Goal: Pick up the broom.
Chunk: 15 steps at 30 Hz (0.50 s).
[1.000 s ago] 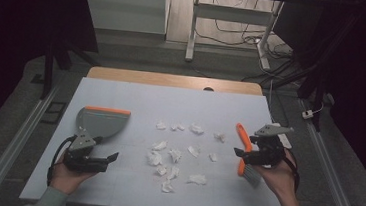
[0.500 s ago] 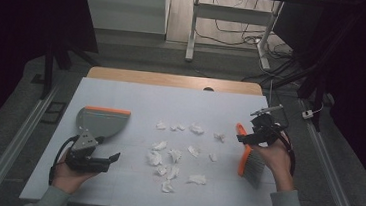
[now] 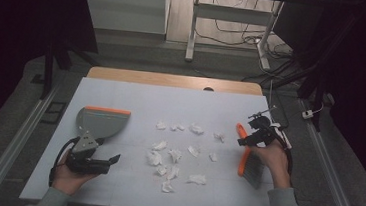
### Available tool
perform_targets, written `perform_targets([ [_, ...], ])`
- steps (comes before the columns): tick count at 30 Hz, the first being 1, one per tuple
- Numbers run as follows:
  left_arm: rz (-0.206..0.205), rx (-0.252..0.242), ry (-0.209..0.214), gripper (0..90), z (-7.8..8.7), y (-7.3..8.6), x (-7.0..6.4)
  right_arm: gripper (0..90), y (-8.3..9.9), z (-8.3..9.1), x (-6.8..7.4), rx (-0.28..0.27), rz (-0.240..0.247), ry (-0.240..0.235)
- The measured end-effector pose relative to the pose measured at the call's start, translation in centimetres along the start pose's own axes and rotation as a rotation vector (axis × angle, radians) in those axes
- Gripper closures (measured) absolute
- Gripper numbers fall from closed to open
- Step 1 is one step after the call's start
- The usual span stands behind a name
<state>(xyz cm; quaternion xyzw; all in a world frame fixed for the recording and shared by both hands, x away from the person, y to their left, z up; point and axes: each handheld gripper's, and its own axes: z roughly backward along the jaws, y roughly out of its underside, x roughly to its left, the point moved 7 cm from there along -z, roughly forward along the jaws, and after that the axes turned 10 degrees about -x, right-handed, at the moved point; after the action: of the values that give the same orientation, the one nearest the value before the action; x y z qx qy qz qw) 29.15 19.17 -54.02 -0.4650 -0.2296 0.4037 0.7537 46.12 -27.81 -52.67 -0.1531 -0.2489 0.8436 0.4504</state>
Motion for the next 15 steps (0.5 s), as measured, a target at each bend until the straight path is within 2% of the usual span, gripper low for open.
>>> perform_targets([
  [8,-0.002,0.000,0.000,19.2,0.0,0.0,0.0,32.2,1.0,-1.2,-0.9,0.051,-0.047,0.015],
  [11,-0.001,0.002,0.002,19.3,0.0,0.1,-0.1,35.5,1.3,-1.5,-1.2,0.063,-0.046,0.037],
  [15,-0.002,0.004,0.001,19.2,-0.1,0.1,-0.1,41.3,1.6,-2.0,-1.6,0.095,-0.050,0.033],
])
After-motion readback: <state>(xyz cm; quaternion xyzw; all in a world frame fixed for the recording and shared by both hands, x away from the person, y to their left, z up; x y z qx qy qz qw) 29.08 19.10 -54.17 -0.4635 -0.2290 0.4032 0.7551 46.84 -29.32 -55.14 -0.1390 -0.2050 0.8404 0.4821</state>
